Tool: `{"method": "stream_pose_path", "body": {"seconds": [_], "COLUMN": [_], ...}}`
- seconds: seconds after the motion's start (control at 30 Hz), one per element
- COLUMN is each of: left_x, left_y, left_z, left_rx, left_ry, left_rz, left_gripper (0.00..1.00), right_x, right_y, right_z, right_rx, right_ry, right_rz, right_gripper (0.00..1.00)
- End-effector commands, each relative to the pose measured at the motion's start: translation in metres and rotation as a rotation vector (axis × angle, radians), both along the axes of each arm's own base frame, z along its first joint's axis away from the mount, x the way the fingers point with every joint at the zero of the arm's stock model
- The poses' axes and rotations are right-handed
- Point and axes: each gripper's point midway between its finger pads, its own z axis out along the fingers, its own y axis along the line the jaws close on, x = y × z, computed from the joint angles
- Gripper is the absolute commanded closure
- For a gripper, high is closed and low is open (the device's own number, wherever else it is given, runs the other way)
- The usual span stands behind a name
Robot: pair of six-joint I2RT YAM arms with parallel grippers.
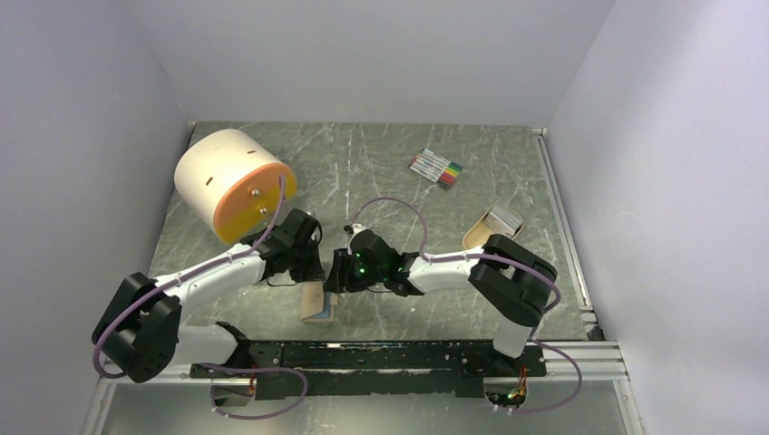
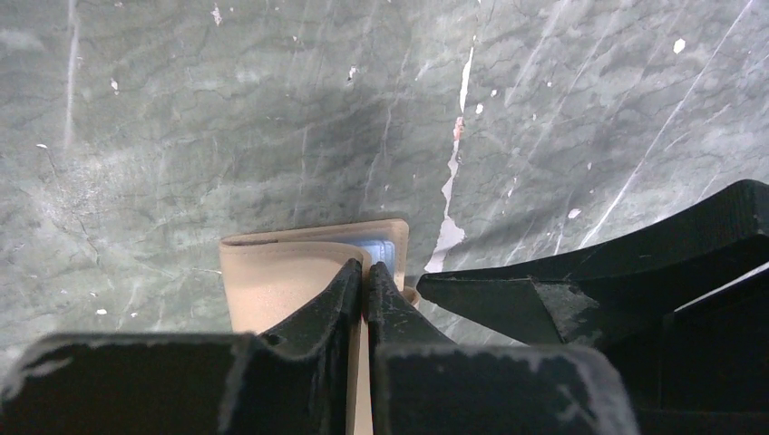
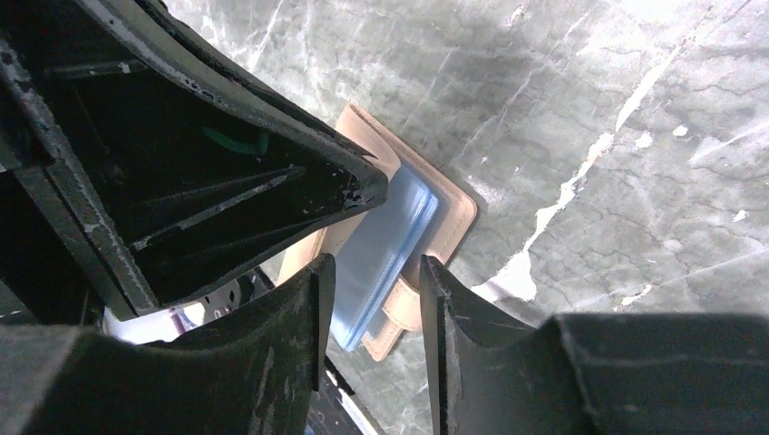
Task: Put the credit cards into the card holder
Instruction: Open the card holder at the center of the board.
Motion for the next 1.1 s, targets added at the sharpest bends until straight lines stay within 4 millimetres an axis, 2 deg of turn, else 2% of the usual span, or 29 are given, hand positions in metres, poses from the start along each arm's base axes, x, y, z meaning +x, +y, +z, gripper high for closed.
{"method": "stream_pose_path", "body": {"seconds": [0.0,0.17,0.3,0.5,0.57,0.63,0.73,0.93,1.07], "left_x": [0.004,0.005,0.003,0.007,0.010,0.015,0.026,0.038,0.041], "left_y": [-0.001,-0.008,-0.030,-0.058,-0.065,-0.068,-0.064,-0.056,-0.058], "left_z": [0.010,0.020,0.042,0.066,0.070,0.072,0.072,0.081,0.080], "left_rx": [0.001,-0.060,-0.236,-0.448,-0.492,-0.512,-0.496,-0.648,-0.647], "left_ry": [-0.034,-0.055,-0.085,-0.114,-0.120,-0.131,-0.168,-0.205,-0.178], "left_rz": [0.000,0.011,0.005,0.011,0.015,0.029,0.069,0.167,0.166], "left_gripper": [0.91,0.91,0.91,0.91,0.91,0.91,0.91,0.91,0.91], "right_x": [0.002,-0.003,0.002,0.014,0.015,0.014,0.010,0.007,0.010], "right_y": [0.014,0.009,-0.018,-0.068,-0.085,-0.096,-0.104,-0.110,-0.108], "right_z": [0.012,0.013,0.007,0.034,0.036,0.040,0.041,0.031,0.024], "right_rx": [0.057,0.076,0.004,-0.024,-0.017,0.004,0.023,0.039,0.033], "right_ry": [-0.015,0.016,0.000,-0.091,-0.087,-0.073,-0.049,-0.008,0.026], "right_rz": [0.005,-0.009,-0.066,-0.173,-0.201,-0.225,-0.248,-0.292,-0.311], "right_gripper": [0.57,0.57,0.57,0.56,0.55,0.50,0.43,0.42,0.42]}}
